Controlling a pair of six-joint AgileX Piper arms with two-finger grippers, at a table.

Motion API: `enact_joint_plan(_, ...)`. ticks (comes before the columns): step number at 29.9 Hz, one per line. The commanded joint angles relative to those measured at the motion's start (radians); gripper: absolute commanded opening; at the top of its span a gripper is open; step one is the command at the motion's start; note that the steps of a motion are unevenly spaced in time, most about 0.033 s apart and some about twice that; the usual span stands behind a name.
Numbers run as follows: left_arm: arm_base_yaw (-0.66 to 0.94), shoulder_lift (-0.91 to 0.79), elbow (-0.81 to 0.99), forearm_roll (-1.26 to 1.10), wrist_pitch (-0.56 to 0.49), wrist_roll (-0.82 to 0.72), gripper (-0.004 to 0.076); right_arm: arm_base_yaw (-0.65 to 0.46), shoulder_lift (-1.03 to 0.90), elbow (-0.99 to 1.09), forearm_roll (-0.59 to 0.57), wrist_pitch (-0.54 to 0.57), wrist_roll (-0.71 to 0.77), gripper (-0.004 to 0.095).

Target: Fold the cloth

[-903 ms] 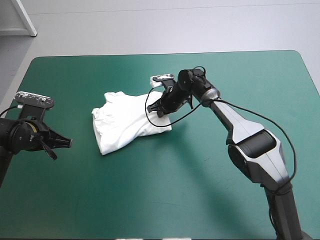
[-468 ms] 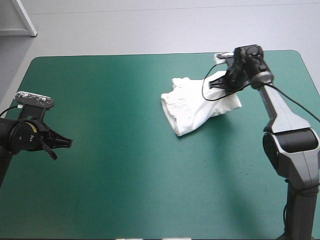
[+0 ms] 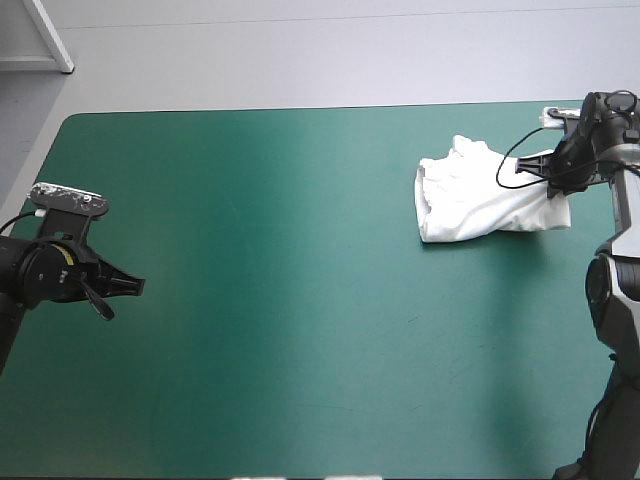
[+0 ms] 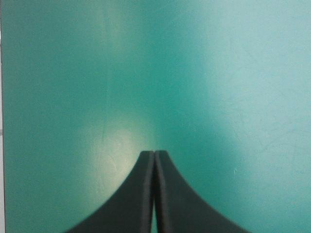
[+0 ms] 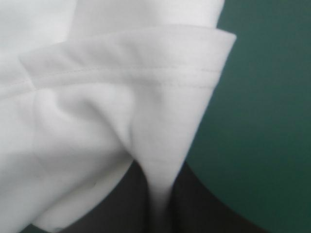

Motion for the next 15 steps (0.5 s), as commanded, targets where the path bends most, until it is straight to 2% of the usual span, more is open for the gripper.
enact_joint_plan(1, 0.001, -0.017, -0.025, 0.015, 0.024, -0.006, -0.001, -0.006, -0.073, -0.019, 0.041, 0.008, -0.031, -0.0011)
enact_joint_plan(3, 0.001, -0.017, -0.025, 0.015, 0.024, -0.006, -0.001, -0.006, -0.073, -0.019, 0.056, 0.008, -0.031, 0.0043)
enact_joint_plan(5, 0.001, -0.017, -0.025, 0.015, 0.024, -0.006, -0.001, -0.006, -0.073, -0.019, 0.056, 0.008, -0.031, 0.0163)
enact_joint_plan(11, 0.001, -0.017, -0.025, 0.015, 0.024, -0.006, -0.001, -0.006, -0.109, -0.019, 0.054, 0.008, -0.014, 0.0765)
enact_joint_plan(13, 0.001, -0.017, -0.025, 0.015, 0.024, -0.006, -0.001, -0.006, -0.133, -0.019, 0.054, 0.008, -0.007, 0.0869)
enact_joint_plan(15, 0.001, -0.017, -0.025, 0.015, 0.024, -0.006, -0.001, -0.006, -0.16, -0.019, 0.054, 0.008, 0.005, 0.0891)
